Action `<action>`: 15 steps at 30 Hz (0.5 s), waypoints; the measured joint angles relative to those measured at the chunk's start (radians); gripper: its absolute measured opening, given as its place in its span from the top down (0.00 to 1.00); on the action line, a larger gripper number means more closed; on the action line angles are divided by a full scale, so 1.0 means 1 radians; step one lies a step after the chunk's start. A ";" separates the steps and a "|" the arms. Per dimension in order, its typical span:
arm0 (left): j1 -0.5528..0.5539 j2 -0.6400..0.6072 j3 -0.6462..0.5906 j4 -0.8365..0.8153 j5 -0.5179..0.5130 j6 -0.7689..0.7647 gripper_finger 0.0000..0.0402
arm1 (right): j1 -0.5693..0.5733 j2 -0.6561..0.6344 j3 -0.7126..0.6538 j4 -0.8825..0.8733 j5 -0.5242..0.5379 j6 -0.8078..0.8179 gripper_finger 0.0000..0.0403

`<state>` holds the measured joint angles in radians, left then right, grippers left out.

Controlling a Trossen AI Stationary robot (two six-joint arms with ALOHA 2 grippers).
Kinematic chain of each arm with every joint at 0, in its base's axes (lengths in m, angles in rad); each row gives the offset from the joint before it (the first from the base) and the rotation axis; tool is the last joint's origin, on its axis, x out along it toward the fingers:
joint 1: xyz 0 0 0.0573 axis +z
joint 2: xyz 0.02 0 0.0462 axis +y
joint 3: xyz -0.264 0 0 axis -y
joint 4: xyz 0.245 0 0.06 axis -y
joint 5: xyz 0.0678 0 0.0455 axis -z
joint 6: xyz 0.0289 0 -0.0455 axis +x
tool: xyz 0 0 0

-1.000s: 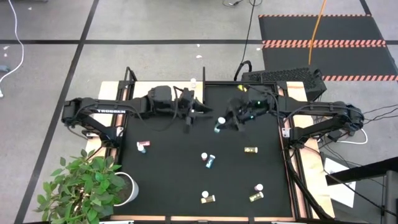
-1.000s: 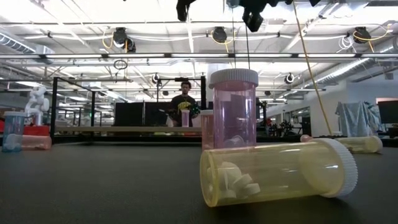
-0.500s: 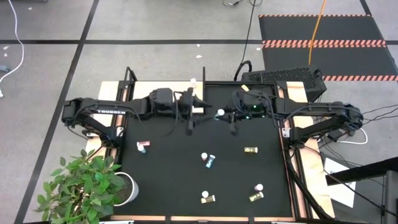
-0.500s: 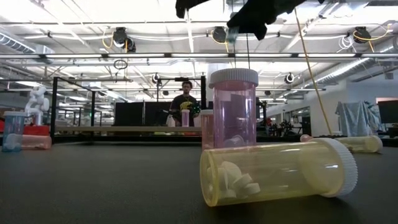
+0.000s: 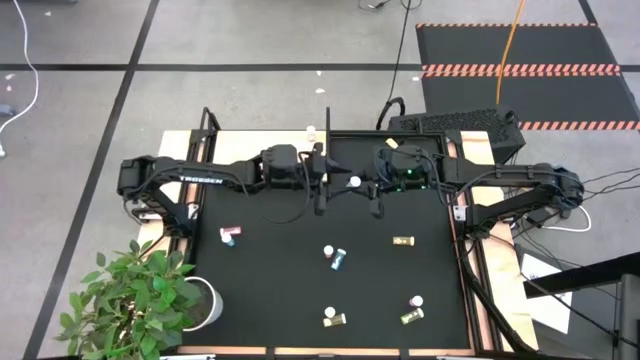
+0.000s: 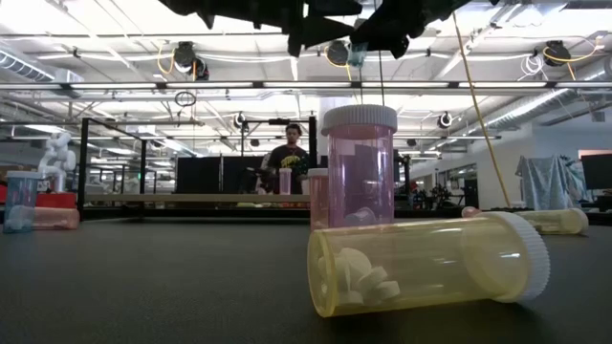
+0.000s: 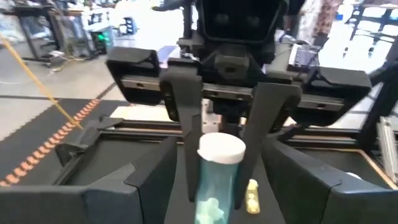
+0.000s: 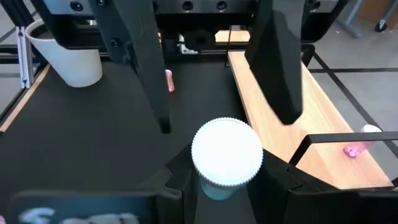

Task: Pick and place medicine bottles onto shelf by color
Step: Put the middle right blue pill bottle on the shelf

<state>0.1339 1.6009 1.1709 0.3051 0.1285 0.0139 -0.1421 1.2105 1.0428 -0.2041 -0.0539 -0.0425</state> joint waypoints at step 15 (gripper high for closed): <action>0.003 0.059 0.000 0.006 0.031 -0.001 0.42 | 0.000 0.049 0.000 -0.010 -0.040 0.001 0.75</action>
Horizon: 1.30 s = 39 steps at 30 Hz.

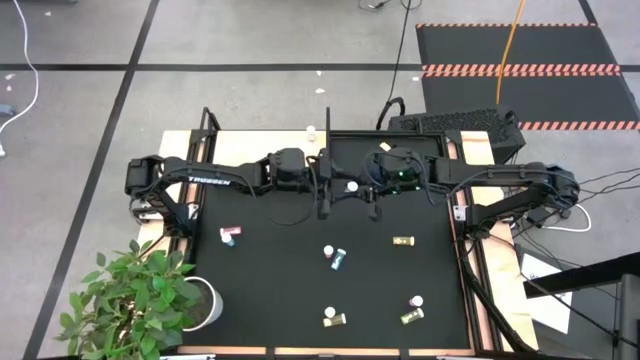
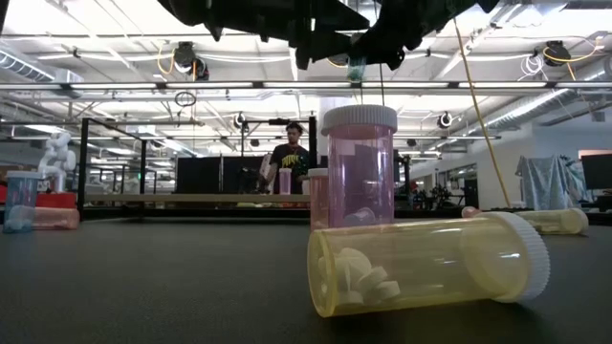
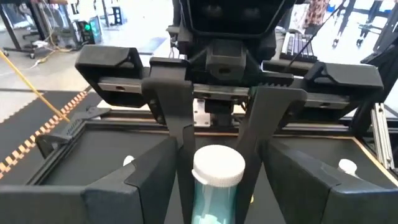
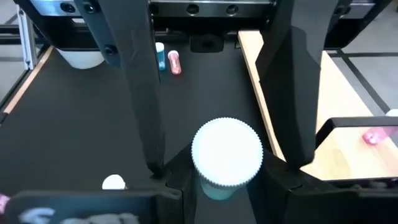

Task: Pick and place medicine bottles onto shelf by color
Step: Put the middle right blue pill bottle on the shelf

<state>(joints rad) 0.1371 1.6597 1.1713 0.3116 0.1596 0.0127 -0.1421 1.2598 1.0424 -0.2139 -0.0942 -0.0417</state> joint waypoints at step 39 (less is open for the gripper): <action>0.068 -0.018 -0.002 0.006 0.082 -0.082 0.68 | -0.002 -0.093 -0.011 -0.113 0.121 0.112 0.41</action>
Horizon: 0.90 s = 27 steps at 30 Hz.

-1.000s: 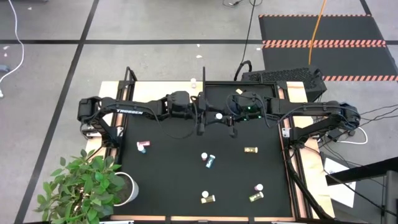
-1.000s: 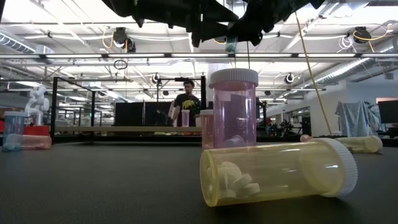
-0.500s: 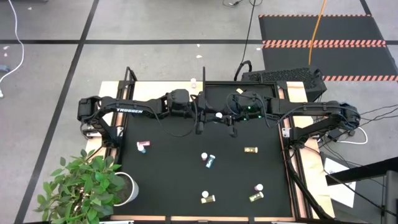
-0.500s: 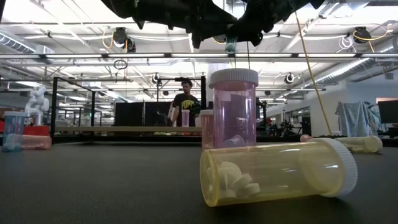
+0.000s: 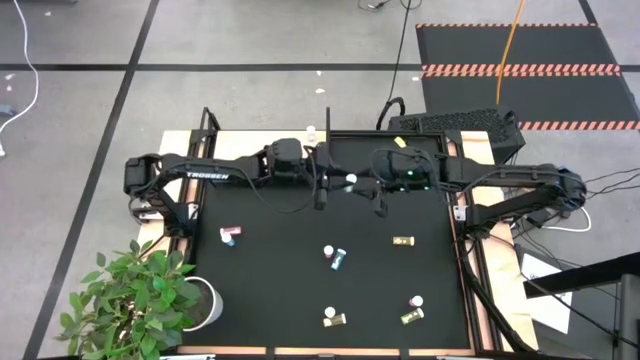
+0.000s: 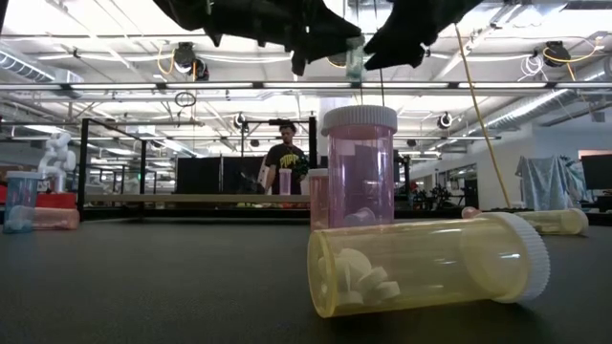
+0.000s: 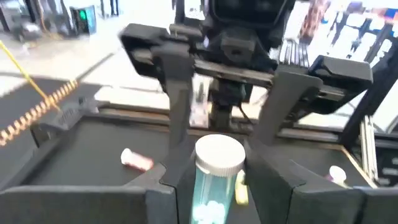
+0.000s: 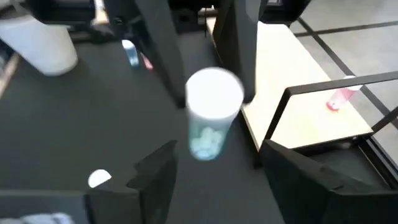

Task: Pick and place medicine bottles onto shelf by color
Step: Put the middle right blue pill bottle on the shelf

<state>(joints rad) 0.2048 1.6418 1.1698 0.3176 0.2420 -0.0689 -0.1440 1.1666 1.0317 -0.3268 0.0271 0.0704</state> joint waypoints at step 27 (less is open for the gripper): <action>0.030 -0.040 0.001 0.210 0.001 -0.151 0.68 | -0.046 -0.064 -0.245 0.636 -0.034 0.177 0.62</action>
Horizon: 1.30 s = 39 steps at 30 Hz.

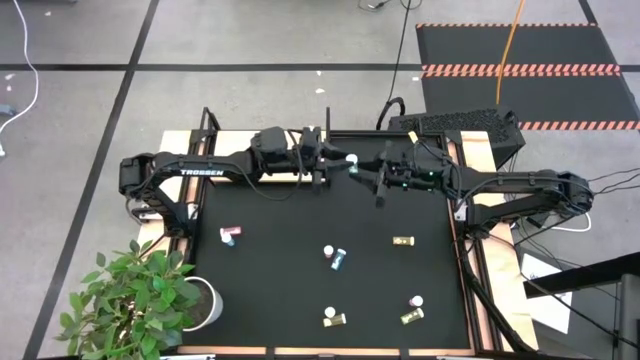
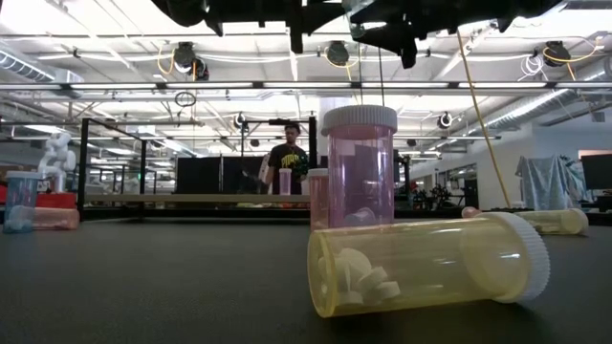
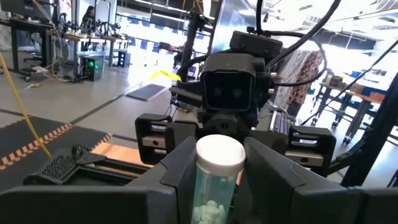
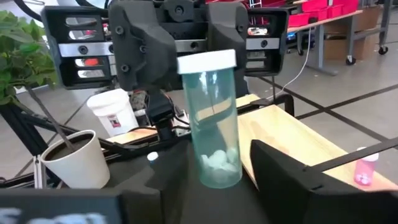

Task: Pick and place medicine bottles onto shelf by color
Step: Put the middle right blue pill bottle on the shelf

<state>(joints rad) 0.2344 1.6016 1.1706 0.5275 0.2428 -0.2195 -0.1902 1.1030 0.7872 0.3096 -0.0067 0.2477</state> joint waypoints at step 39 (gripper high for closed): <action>-0.006 0.000 0.000 -0.066 0.052 -0.023 0.51 | 0.002 0.000 0.000 -0.031 -0.051 -0.077 0.75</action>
<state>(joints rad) 0.2287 1.6016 1.1706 0.4612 0.2951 -0.2425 -0.1883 1.1027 0.7872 0.2787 -0.0578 0.1707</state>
